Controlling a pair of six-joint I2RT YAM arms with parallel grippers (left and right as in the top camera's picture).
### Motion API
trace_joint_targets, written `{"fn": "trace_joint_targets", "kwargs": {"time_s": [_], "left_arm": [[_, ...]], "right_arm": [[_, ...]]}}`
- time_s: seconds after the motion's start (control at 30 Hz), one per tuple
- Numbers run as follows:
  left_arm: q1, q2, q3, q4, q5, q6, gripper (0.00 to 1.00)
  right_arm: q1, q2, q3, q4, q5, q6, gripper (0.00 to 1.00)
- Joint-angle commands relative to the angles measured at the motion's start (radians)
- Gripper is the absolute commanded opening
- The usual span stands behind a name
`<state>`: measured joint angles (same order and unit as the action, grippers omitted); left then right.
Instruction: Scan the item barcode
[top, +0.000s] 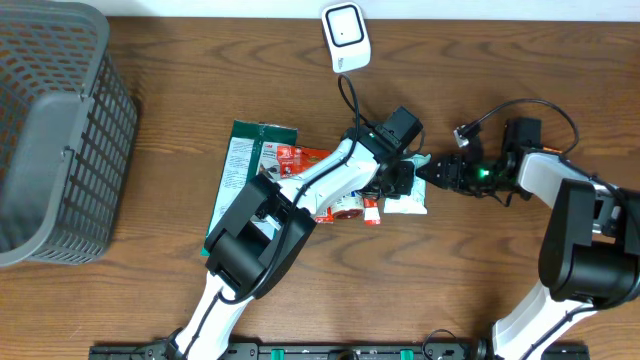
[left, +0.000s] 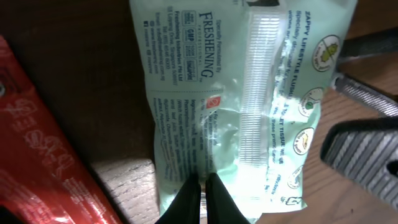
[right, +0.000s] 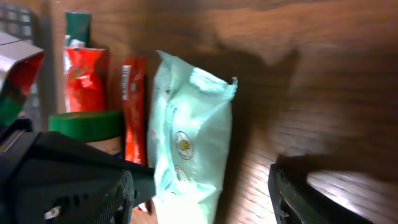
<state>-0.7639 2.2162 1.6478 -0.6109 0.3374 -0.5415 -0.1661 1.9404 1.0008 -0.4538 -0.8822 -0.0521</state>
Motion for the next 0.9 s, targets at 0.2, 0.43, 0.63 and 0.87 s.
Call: {"fn": "trace_joint_targets", "kwargs": {"time_s": [0.2,0.43,0.63,0.87], "left_arm": [[0.005,0.048,-0.015,-0.032,-0.07,0.014,0.08],[0.005,0.048,-0.015,-0.032,-0.07,0.014,0.08],[0.005,0.048,-0.015,-0.031,-0.07,0.014,0.08],[0.005,0.048,-0.015,-0.029,-0.07,0.014,0.08]], "right_arm": [[0.001,0.145,-0.016,0.062,-0.088,0.002,0.58],[0.011,0.156,-0.016,0.075,-0.084,0.002,0.53],[0.027,0.156,-0.016,0.084,-0.058,0.002,0.49],[0.055,0.156,-0.016,0.105,-0.057,0.002,0.36]]}}
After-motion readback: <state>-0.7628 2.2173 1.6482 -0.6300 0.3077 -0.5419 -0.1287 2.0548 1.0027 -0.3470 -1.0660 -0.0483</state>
